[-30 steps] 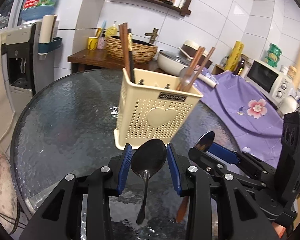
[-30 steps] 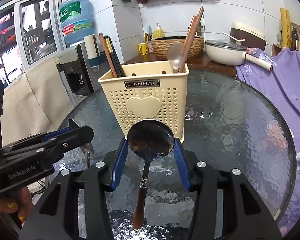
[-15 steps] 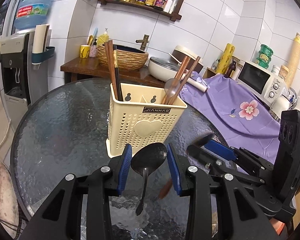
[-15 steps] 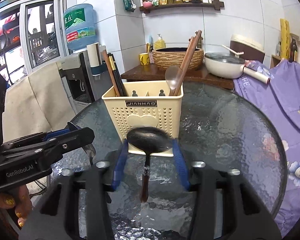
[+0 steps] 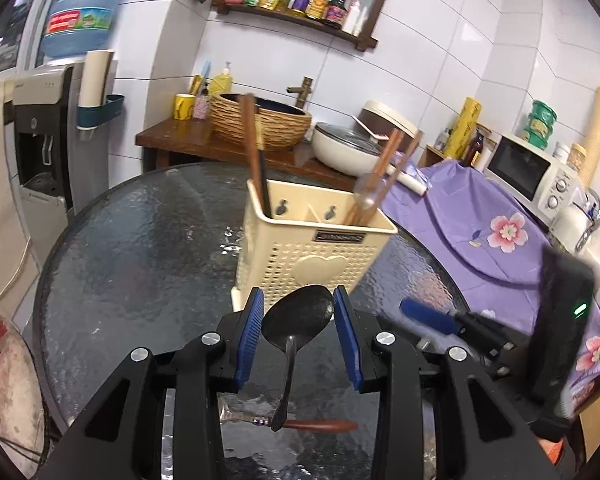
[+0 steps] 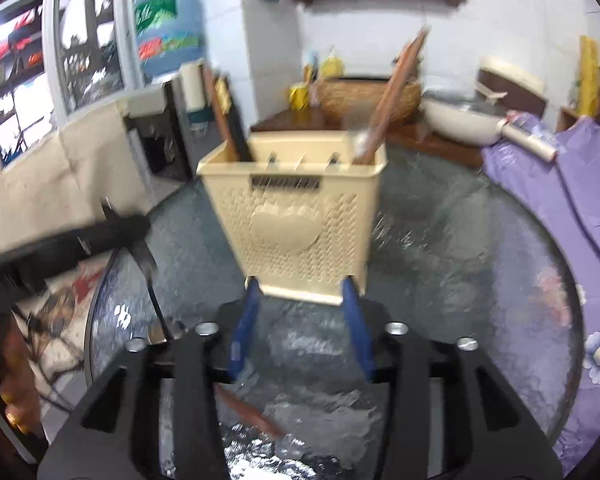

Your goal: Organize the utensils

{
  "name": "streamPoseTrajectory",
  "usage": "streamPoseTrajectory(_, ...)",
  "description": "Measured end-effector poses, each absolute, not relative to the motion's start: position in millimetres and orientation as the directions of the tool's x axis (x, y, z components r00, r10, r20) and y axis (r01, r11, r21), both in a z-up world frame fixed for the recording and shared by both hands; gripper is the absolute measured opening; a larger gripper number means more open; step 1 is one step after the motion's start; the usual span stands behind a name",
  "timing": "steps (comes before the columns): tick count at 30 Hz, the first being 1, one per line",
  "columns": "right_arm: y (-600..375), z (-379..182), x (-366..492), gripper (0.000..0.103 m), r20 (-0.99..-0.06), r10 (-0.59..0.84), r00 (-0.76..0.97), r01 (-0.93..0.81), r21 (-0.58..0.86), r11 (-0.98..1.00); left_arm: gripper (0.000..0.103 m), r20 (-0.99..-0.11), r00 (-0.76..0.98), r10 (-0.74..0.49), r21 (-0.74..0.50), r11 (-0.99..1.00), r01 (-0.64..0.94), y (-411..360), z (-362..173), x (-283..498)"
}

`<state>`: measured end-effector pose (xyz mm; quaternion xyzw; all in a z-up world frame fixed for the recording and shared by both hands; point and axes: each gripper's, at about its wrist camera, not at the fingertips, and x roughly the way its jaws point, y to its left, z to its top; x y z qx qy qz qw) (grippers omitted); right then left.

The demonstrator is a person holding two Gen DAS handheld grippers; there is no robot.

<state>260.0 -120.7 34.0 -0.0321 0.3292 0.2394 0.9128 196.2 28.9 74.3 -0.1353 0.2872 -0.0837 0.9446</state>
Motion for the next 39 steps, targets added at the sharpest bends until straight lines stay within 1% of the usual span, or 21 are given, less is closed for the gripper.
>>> streamPoseTrajectory(3, -104, 19, 262, 0.045, -0.650, 0.431, 0.625, -0.502, 0.088, 0.860, 0.035, -0.511, 0.836, -0.201, -0.306, 0.951, 0.041, 47, 77, 190)
streamPoseTrajectory(6, -81, 2, 263, 0.046, -0.680, 0.531, 0.506, -0.620, 0.142, 0.772, 0.035, -0.511, 0.842, -0.174, -0.312, 0.950, 0.007, 65, 76, 184)
streamPoseTrajectory(8, -66, -4, 260, 0.048, -0.680, 0.573, 0.457, -0.682, 0.145, 0.717, 0.035, -0.512, 0.844, -0.157, -0.313, 0.950, -0.013, 75, 76, 181)
streamPoseTrajectory(10, -49, -9, 253, 0.058, -0.686, 0.585, 0.432, -0.732, 0.112, 0.672, 0.035, -0.513, 0.847, -0.139, -0.317, 0.948, -0.036, 87, 75, 179)
streamPoseTrajectory(14, -20, -22, 249, 0.063, -0.726, 0.609, 0.319, -0.810, 0.125, 0.573, 0.035, -0.510, 0.851, -0.121, -0.335, 0.940, -0.068, 106, 75, 179)
streamPoseTrajectory(16, -9, -26, 250, 0.068, -0.738, 0.603, 0.302, -0.828, 0.110, 0.549, 0.035, -0.502, 0.858, -0.111, -0.337, 0.938, -0.076, 115, 77, 177)
streamPoseTrajectory(18, 0, -32, 252, 0.070, -0.754, 0.596, 0.277, -0.846, 0.103, 0.524, 0.035, -0.498, 0.861, -0.105, -0.338, 0.938, -0.081, 122, 79, 176)
streamPoseTrajectory(25, 26, -50, 248, 0.070, -0.805, 0.526, 0.273, -0.891, -0.005, 0.454, 0.035, -0.507, 0.857, -0.091, -0.347, 0.932, -0.107, 140, 73, 176)
streamPoseTrajectory(30, 32, -60, 258, 0.068, -0.830, 0.508, 0.232, -0.902, 0.012, 0.432, 0.035, -0.515, 0.853, -0.086, -0.357, 0.926, -0.123, 151, 68, 176)
streamPoseTrajectory(33, 32, -61, 258, 0.067, -0.825, 0.517, 0.227, -0.912, 0.006, 0.410, 0.035, -0.520, 0.850, -0.086, -0.359, 0.925, -0.126, 153, 65, 175)
streamPoseTrajectory(35, 33, -61, 258, 0.065, -0.826, 0.516, 0.226, -0.913, 0.005, 0.408, 0.035, -0.522, 0.848, -0.090, -0.363, 0.923, -0.125, 153, 64, 177)
streamPoseTrajectory(37, 36, -61, 258, 0.057, -0.826, 0.516, 0.225, -0.914, 0.005, 0.406, 0.035, -0.524, 0.847, -0.096, -0.366, 0.922, -0.122, 152, 62, 178)
streamPoseTrajectory(38, 37, -60, 258, 0.056, -0.827, 0.515, 0.224, -0.915, 0.004, 0.403, 0.035, -0.524, 0.846, -0.098, -0.367, 0.922, -0.120, 151, 62, 179)
streamPoseTrajectory(39, 37, -60, 258, 0.050, -0.828, 0.515, 0.222, -0.916, 0.003, 0.400, 0.035, -0.524, 0.846, -0.100, -0.367, 0.923, -0.118, 151, 62, 179)
